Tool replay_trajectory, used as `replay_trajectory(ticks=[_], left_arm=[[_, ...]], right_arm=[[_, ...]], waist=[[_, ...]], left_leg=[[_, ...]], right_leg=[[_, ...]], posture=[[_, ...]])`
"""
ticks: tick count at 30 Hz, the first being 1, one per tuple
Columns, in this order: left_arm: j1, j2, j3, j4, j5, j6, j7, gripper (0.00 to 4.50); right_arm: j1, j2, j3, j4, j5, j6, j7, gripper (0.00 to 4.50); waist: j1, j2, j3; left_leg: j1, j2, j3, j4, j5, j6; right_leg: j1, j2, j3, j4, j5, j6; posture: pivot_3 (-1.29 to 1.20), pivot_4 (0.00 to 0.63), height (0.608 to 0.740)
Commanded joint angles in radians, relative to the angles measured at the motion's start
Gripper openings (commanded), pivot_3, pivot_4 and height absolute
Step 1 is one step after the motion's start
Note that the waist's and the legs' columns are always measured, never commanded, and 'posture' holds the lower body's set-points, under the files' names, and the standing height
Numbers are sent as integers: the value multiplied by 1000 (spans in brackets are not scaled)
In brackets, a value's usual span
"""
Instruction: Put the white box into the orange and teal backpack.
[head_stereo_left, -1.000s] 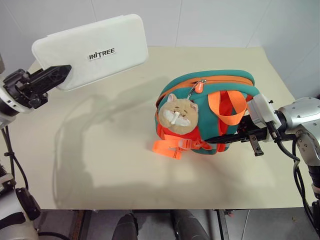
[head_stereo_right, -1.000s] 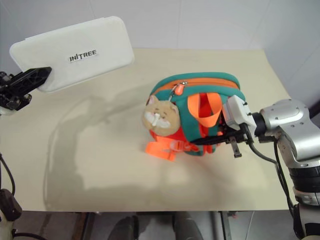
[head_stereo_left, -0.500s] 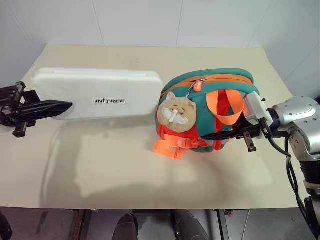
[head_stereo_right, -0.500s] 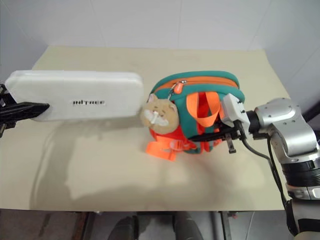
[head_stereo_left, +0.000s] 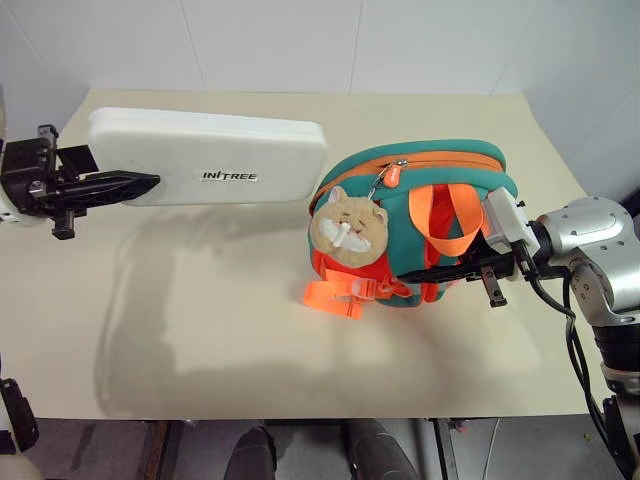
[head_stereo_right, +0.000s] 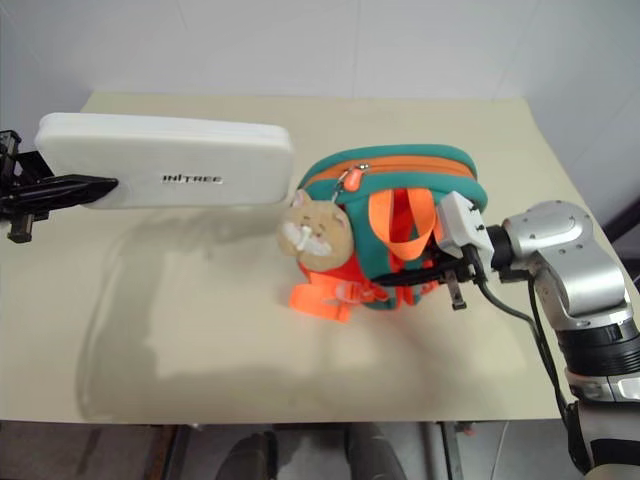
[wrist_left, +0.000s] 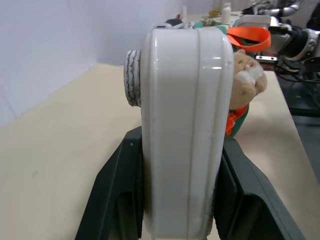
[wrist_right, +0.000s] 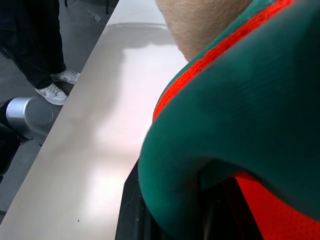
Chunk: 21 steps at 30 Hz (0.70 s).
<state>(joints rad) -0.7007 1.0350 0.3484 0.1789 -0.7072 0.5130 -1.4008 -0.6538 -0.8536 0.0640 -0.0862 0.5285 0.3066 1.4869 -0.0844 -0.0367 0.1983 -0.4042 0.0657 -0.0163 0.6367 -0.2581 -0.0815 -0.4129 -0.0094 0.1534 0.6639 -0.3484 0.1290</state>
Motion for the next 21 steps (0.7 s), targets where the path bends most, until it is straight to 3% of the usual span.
replay_trajectory(ticks=[1, 21], left_arm=[[-40, -7, -15, -13, -11, -5, -14, 1327], [-183, -87, -235, 31, 155, -165, -104, 1327]], right_arm=[[-5, 1, -26, -36, 11, -3, -6, 33], [-26, 32, -9, -18, -10, -9, -25, 33]], waist=[[0, 0, 0], [3, 0, 0]], left_leg=[[0, 0, 0, 0, 0, 0], [0, 0, 0, 10, -1, 2]], right_leg=[[0, 0, 0, 1, 0, 0], [3, 0, 0, 3, 1, 1]], posture=[[0, 150, 740], [0, 150, 740]])
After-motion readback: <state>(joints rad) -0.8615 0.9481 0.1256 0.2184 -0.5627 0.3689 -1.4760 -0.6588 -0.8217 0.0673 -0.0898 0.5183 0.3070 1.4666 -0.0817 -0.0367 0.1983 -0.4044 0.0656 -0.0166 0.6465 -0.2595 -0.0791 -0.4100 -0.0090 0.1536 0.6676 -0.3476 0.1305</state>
